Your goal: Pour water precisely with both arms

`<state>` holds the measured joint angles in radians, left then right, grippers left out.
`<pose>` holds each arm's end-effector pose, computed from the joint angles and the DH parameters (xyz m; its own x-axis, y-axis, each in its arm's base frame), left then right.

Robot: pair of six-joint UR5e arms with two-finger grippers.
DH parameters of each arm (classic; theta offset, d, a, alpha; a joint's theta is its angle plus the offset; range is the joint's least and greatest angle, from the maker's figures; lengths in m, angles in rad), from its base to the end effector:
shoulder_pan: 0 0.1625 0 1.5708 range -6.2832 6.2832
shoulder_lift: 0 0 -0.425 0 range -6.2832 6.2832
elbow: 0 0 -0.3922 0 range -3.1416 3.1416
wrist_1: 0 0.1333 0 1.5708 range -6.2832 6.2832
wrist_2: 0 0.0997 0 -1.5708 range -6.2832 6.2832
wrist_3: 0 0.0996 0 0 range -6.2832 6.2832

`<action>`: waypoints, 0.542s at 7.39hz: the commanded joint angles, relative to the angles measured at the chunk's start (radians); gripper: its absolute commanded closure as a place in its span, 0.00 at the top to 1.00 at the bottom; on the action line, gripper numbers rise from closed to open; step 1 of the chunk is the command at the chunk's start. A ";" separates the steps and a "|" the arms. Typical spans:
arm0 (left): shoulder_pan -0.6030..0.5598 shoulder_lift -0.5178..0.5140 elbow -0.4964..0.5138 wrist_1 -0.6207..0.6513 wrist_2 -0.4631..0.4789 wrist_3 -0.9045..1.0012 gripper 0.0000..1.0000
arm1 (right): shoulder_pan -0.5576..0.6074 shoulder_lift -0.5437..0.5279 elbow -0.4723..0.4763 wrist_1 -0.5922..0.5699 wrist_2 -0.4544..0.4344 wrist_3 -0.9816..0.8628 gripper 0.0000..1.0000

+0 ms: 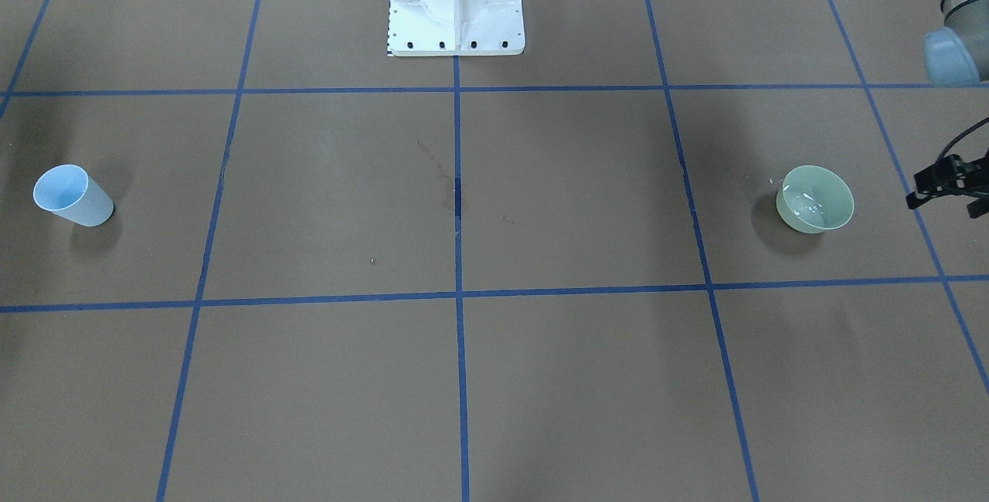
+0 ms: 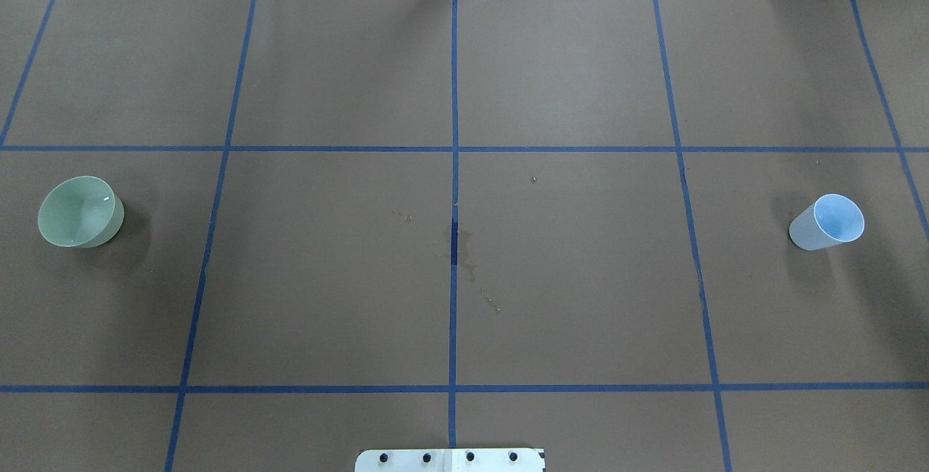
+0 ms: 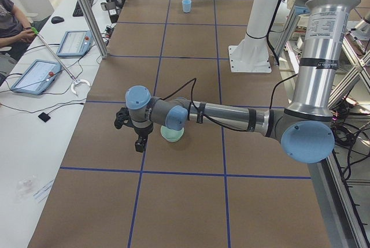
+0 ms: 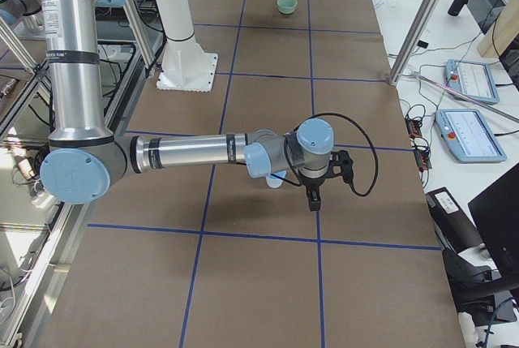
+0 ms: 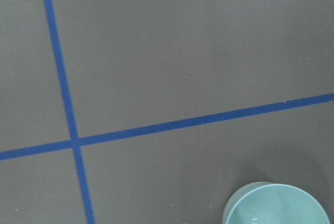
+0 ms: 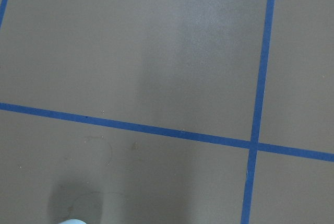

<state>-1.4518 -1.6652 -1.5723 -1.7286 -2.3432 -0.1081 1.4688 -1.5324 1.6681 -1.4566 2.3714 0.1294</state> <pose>0.0013 -0.5486 0.5921 0.6987 0.1537 -0.6987 -0.0398 0.9835 0.1766 0.0087 -0.5223 0.5767 0.6817 -0.1210 0.7216 0.0108 0.9878 0.1555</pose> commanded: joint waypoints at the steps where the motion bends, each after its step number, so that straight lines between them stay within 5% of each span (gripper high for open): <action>1: -0.109 0.015 -0.009 0.102 -0.046 0.036 1.00 | 0.031 -0.018 0.068 -0.126 -0.038 -0.086 0.99; 4: -0.134 0.058 -0.048 0.104 -0.054 0.051 1.00 | 0.036 -0.018 0.075 -0.168 -0.038 -0.073 0.99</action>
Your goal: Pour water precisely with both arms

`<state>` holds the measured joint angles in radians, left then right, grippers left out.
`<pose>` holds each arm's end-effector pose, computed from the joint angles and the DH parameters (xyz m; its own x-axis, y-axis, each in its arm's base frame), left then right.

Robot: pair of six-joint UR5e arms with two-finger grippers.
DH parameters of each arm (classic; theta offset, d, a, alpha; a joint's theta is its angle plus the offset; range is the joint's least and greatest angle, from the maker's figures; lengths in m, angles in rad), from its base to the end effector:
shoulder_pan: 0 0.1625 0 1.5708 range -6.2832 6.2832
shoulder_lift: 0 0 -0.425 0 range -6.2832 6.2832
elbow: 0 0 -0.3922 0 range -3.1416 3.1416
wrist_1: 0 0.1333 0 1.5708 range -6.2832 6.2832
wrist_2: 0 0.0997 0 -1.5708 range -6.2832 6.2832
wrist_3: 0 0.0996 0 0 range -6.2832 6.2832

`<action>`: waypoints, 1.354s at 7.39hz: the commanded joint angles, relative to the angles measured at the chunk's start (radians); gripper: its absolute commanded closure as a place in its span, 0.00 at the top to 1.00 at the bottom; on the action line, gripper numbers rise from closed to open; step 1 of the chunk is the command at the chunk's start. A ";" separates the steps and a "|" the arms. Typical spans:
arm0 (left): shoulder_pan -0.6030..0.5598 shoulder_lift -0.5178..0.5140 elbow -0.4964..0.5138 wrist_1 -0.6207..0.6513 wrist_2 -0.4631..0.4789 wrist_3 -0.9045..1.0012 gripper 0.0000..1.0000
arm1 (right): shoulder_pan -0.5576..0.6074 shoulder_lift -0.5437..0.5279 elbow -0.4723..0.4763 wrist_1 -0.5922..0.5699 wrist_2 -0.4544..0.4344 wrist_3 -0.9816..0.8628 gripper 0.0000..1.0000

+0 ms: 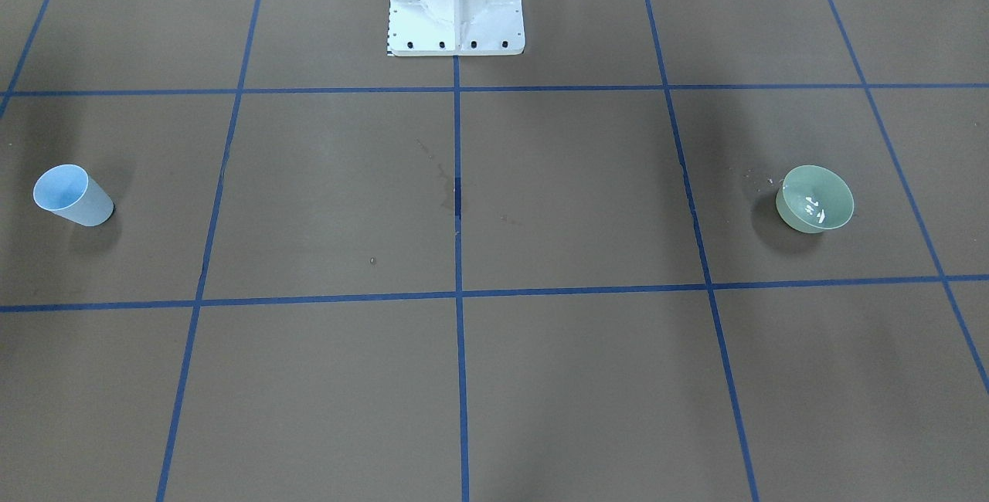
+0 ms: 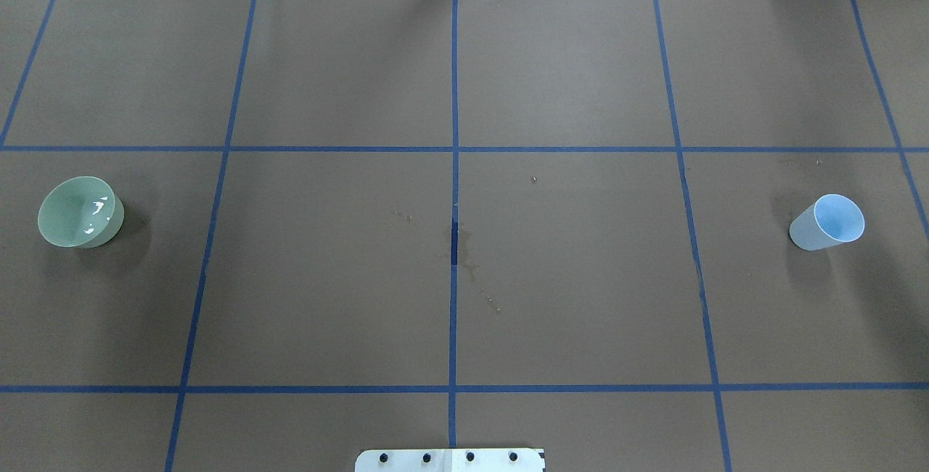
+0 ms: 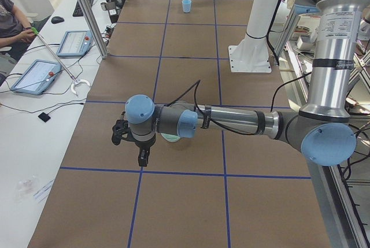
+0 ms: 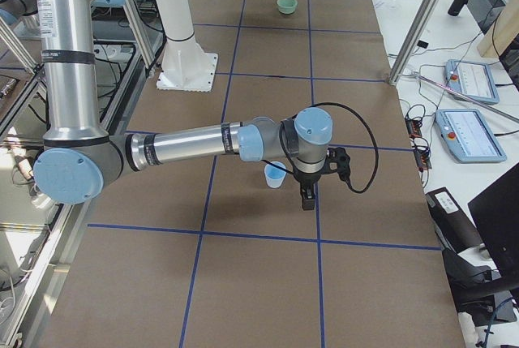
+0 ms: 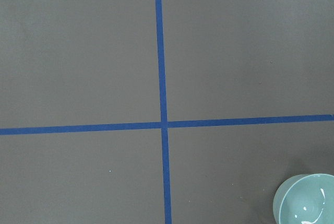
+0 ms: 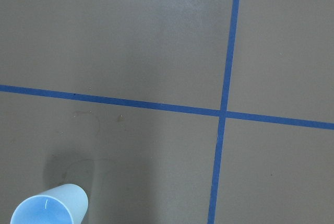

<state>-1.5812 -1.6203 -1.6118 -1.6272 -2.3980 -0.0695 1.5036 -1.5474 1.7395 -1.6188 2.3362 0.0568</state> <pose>-0.0654 -0.5195 0.6036 0.6757 0.0318 -0.7365 0.0573 0.9938 0.0955 0.0303 -0.5071 0.5693 0.7154 -0.0914 0.6927 0.0259 0.9942 0.1044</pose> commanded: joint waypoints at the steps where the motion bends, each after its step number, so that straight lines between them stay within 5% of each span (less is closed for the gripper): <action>1: -0.002 0.016 0.000 0.003 0.025 0.037 1.00 | 0.001 -0.010 -0.004 -0.006 -0.006 -0.006 1.00; 10: 0.023 0.016 -0.010 0.059 0.065 0.036 1.00 | 0.001 -0.037 -0.005 0.004 -0.057 0.001 1.00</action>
